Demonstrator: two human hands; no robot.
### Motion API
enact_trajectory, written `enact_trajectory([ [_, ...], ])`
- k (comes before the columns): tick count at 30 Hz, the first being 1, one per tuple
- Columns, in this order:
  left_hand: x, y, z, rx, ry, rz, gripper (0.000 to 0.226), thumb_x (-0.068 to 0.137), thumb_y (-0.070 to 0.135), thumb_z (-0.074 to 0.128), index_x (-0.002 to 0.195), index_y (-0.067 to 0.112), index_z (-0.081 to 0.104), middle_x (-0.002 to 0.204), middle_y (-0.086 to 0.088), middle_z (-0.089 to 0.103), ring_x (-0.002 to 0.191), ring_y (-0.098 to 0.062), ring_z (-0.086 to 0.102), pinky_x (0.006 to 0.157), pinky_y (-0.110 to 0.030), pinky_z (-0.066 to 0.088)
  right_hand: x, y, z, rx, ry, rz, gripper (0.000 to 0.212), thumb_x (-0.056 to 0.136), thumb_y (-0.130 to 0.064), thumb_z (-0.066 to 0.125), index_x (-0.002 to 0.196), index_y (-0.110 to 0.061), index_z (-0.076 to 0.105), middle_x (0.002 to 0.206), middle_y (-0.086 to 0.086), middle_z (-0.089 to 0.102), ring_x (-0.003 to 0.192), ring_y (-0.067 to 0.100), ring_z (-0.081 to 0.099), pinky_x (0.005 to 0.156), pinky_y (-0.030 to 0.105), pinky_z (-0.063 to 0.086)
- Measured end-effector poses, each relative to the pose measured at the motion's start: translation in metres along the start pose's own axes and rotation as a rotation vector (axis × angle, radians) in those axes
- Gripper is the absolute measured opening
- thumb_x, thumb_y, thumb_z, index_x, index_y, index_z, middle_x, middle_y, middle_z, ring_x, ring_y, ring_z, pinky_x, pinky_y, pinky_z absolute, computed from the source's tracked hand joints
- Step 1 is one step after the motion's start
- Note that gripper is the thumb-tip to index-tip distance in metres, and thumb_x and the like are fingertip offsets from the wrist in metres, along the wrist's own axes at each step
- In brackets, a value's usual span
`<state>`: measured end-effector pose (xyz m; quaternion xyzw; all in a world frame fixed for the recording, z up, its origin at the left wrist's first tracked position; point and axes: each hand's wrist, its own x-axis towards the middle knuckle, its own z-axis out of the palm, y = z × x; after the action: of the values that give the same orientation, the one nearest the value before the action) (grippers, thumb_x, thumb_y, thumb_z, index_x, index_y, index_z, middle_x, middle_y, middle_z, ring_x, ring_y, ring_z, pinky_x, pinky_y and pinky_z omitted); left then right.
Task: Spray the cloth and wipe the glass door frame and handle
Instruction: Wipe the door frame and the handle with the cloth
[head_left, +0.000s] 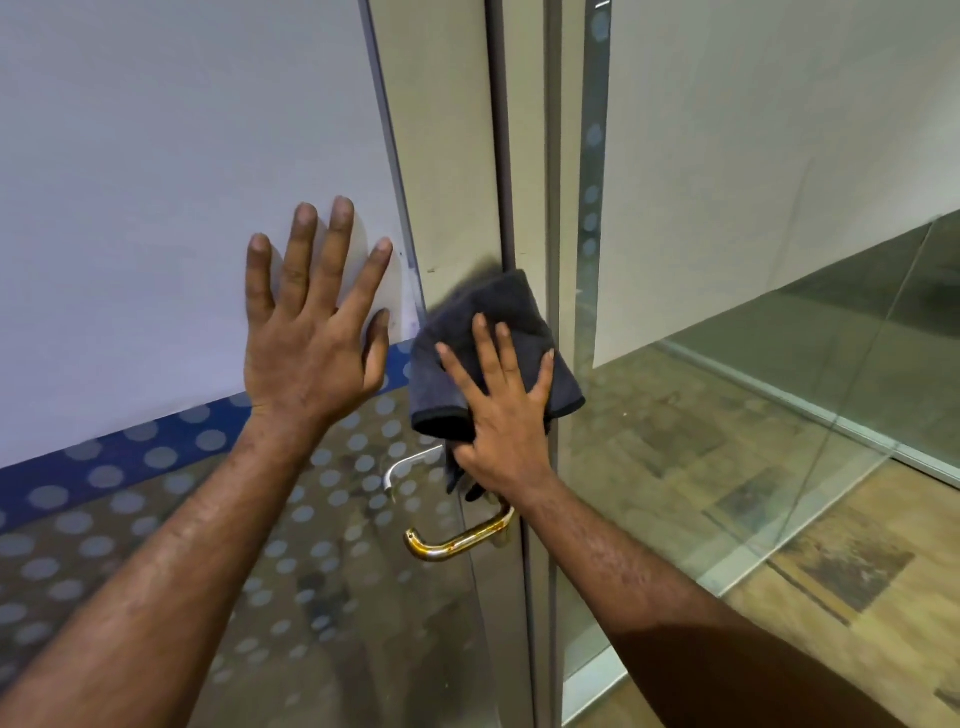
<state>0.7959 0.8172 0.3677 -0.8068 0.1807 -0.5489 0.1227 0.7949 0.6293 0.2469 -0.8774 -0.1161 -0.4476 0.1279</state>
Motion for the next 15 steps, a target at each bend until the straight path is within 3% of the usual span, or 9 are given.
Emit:
enact_trajectory([
  [7, -0.001, 0.002, -0.002, -0.004, -0.01, -0.005, 0.063, 0.105, 0.046, 0.028, 0.163, 0.024, 0.012, 0.169, -0.014, 0.004, 0.155, -0.036, 0.004, 0.122, -0.055, 0.001, 0.035, -0.007, -0.014, 0.052, 0.159, 0.205, 0.099, 0.073, -0.049, 0.057, 0.158, -0.034, 0.008, 0.168, 0.004, 0.001, 0.154, 0.026, -0.007, 0.114, 0.07, -0.004],
  [11, -0.002, 0.002, 0.0, 0.004, 0.007, -0.003, 0.062, 0.106, 0.045, 0.028, 0.162, 0.023, 0.016, 0.169, -0.014, 0.006, 0.155, -0.037, 0.005, 0.122, -0.054, -0.001, 0.044, -0.005, -0.012, 0.043, 0.156, 0.099, 0.1, 0.072, -0.051, 0.057, 0.158, -0.036, 0.007, 0.168, 0.005, 0.0, 0.153, 0.034, -0.008, 0.113, 0.072, -0.006],
  [15, 0.0, 0.002, 0.0, 0.014, 0.012, -0.002, 0.062, 0.105, 0.044, 0.028, 0.162, 0.023, 0.015, 0.168, -0.015, 0.008, 0.154, -0.037, 0.007, 0.121, -0.055, 0.002, 0.002, 0.012, 0.002, -0.037, 0.005, -0.04, 0.09, 0.083, -0.067, 0.048, 0.157, -0.039, 0.004, 0.168, 0.004, 0.0, 0.154, 0.031, -0.008, 0.112, 0.074, 0.002],
])
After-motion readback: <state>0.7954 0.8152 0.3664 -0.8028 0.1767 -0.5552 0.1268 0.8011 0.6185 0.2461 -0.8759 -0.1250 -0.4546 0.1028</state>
